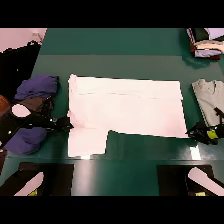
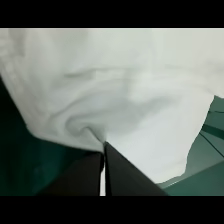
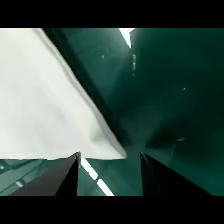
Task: Fold the shirts.
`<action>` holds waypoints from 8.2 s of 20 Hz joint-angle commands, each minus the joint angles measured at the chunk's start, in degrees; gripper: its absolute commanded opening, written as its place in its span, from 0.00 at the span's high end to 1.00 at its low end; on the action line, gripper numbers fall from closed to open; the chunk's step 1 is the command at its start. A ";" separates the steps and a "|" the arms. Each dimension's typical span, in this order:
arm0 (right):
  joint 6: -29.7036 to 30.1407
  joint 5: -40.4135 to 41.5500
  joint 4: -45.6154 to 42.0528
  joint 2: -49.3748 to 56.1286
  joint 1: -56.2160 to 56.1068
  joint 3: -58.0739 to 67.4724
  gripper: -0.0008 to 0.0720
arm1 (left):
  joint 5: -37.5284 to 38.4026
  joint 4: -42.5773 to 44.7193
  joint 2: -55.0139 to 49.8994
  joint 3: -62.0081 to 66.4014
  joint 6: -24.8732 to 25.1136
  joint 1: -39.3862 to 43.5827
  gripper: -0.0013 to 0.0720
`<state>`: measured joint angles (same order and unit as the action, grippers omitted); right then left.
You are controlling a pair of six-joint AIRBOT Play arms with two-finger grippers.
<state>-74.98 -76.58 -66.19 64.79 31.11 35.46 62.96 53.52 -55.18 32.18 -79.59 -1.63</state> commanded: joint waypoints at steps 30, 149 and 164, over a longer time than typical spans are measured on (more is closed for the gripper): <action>-1.09 -1.77 -9.86 7.58 -20.79 30.69 0.97 | -4.90 7.52 -6.27 20.61 -6.95 -0.02 0.95; 3.82 7.02 26.08 38.62 -42.95 64.50 0.97 | 9.49 6.45 -21.00 61.13 -2.73 9.33 0.95; 1.49 11.17 20.15 28.33 2.40 64.50 0.97 | 2.43 6.12 -21.00 61.13 -2.91 19.21 0.95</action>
<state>-73.03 -68.18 -46.22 93.32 29.15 99.90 66.17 59.79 -76.18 93.34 -82.41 17.12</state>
